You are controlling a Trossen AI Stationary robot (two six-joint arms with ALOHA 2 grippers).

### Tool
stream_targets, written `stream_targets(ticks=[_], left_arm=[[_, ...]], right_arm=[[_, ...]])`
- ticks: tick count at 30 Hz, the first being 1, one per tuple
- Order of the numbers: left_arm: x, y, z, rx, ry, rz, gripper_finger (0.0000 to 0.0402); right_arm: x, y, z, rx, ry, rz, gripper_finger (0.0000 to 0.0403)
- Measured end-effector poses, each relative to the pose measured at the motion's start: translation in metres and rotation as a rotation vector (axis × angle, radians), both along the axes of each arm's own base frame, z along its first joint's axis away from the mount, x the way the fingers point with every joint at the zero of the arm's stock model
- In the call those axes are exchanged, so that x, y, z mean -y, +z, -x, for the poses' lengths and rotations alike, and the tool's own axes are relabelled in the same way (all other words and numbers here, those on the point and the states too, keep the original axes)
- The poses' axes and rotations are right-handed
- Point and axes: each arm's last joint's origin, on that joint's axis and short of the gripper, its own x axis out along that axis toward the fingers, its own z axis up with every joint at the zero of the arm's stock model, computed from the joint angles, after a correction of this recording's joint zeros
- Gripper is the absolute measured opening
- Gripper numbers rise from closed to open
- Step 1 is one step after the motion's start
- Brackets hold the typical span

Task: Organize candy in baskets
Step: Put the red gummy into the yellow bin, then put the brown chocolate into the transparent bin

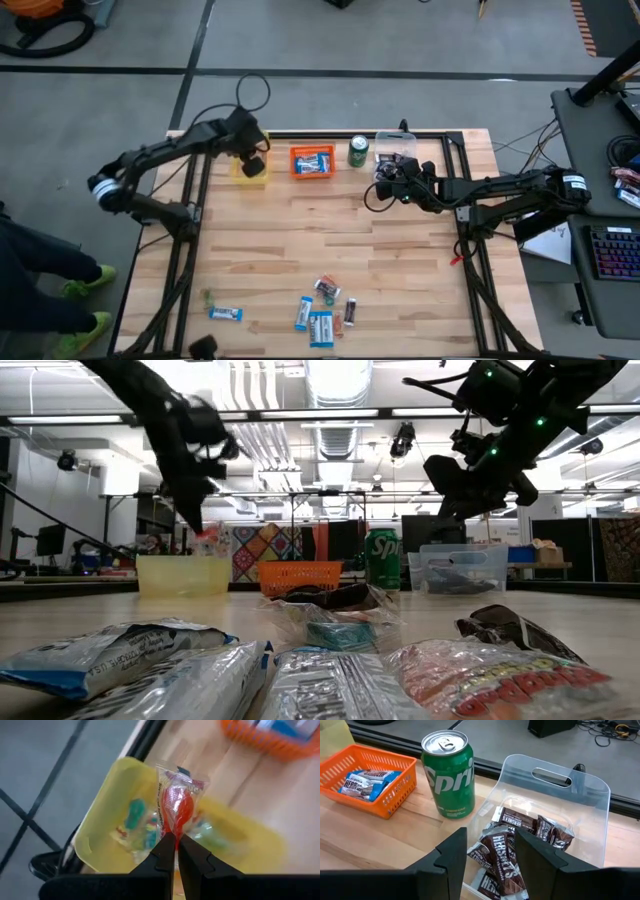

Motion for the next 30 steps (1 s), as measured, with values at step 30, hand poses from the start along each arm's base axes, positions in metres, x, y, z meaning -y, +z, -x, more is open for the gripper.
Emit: stream_targets(ticks=[30], left_arm=[[-0.067, -0.012, -0.028, -0.373, -0.18, 0.104, 0.0063]], right_arm=[[-0.002, -0.001, -0.001, -0.007, 0.062, -0.048, 0.0153]])
